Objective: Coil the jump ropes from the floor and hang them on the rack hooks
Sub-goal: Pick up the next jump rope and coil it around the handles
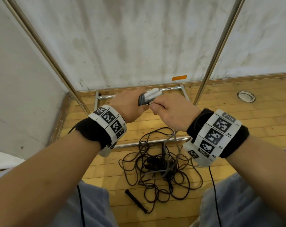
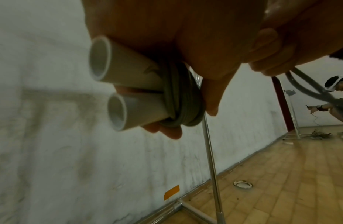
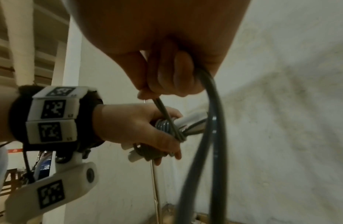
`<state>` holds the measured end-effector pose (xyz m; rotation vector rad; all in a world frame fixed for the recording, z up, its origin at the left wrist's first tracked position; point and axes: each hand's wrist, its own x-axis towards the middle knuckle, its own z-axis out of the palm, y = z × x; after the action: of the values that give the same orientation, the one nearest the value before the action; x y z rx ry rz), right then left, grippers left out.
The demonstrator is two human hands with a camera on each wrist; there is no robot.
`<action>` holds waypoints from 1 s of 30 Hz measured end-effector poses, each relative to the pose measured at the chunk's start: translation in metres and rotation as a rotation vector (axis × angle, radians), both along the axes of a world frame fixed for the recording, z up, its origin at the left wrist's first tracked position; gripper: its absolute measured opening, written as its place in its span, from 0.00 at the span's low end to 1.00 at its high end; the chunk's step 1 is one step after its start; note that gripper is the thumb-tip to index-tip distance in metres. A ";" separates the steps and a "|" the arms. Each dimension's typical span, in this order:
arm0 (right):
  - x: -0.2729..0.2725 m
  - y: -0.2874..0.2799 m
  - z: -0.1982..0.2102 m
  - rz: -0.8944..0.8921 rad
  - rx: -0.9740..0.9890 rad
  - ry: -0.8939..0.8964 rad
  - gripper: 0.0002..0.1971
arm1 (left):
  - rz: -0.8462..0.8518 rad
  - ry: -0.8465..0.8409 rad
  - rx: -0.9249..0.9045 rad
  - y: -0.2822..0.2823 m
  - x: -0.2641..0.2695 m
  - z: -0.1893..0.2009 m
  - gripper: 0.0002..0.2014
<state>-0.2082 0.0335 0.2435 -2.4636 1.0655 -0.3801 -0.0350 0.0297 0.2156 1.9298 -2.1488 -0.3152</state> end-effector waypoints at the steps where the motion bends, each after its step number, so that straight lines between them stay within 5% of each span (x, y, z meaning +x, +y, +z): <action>1: -0.002 -0.001 0.001 0.002 -0.003 0.016 0.14 | -0.004 -0.002 0.031 0.000 -0.002 0.001 0.09; 5: -0.008 -0.009 0.002 -0.077 -0.081 -0.004 0.17 | -0.069 -0.007 0.108 0.005 -0.012 0.001 0.15; 12: -0.013 -0.023 -0.003 -0.258 -0.089 -0.191 0.18 | -0.176 0.106 -0.003 0.021 -0.027 0.007 0.09; 18: -0.016 -0.027 0.002 -0.308 -0.016 -0.262 0.18 | -0.151 0.157 -0.080 0.025 -0.029 0.009 0.17; 27: -0.028 -0.040 -0.004 -0.329 0.459 -0.467 0.20 | -0.279 0.177 -0.149 0.032 -0.024 0.023 0.09; 30: -0.025 -0.040 -0.009 -0.287 0.627 -0.527 0.18 | -0.263 0.291 -0.160 0.033 -0.021 0.029 0.15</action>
<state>-0.2332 -0.0067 0.2346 -1.5486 1.0895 -0.6268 -0.0562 0.0624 0.2444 1.4201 -2.1556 -0.4269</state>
